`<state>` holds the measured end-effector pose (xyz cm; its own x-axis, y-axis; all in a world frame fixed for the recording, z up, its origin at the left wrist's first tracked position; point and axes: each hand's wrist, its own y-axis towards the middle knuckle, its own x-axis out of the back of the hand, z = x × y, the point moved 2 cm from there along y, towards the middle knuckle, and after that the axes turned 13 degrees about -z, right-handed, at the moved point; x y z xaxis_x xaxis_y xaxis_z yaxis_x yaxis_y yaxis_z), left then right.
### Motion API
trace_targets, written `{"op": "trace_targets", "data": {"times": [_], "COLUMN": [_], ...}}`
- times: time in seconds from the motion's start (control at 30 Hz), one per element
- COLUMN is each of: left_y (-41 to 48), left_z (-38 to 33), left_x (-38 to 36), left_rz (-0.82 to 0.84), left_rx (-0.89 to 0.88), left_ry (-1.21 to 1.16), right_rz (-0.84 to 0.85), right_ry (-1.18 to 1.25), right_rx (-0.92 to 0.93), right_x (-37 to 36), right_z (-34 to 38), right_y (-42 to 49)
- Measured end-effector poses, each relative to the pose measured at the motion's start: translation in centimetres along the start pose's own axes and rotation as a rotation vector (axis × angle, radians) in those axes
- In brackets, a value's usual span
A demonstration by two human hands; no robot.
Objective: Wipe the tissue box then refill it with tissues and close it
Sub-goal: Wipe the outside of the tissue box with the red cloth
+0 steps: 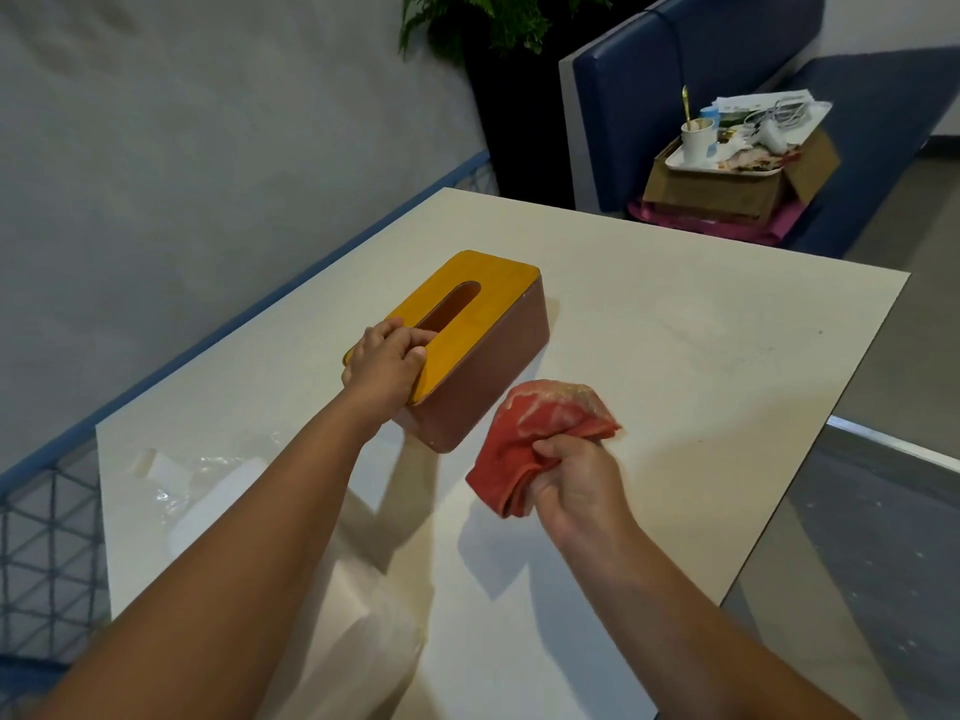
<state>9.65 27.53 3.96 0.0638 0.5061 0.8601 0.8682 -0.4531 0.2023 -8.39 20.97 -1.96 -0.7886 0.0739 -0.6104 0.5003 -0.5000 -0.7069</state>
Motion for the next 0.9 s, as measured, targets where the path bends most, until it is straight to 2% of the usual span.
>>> {"op": "trace_targets", "data": {"times": [0.13,0.2,0.37,0.43,0.53,0.67,0.9], "left_y": [-0.2,-0.4,-1.1,-1.9,-4.1,-7.9,-10.6], "left_z": [0.5,0.4,-2.0,-3.5,-6.7,-12.3,-21.1], "left_x": [0.1,0.5,1.8,2.2,1.8,-0.9,-6.3], "left_rz": [0.000,-0.043,-0.347,-0.417,-0.412,-0.288,-0.308], "left_rx": [0.148,0.181,0.074,0.064,0.013,-0.091,-0.335], "left_ry": [-0.224,-0.257,0.000,0.014,-0.068,-0.217,-0.155], "right_rz": [0.019,0.032,0.099,0.102,0.129,0.187,0.230], "right_ry": [-0.007,-0.029,-0.200,-0.283,-0.319,-0.332,-0.443], "right_rx": [0.045,0.071,0.127,0.158,0.172,0.204,0.307], "right_x": [0.2,0.5,1.1,1.2,1.1,0.6,0.4], "right_z": [2.2,3.1,6.1,7.4,9.4,12.6,19.6], "right_y": [0.0,0.0,-0.5,-0.5,-0.1,0.1,0.9]}}
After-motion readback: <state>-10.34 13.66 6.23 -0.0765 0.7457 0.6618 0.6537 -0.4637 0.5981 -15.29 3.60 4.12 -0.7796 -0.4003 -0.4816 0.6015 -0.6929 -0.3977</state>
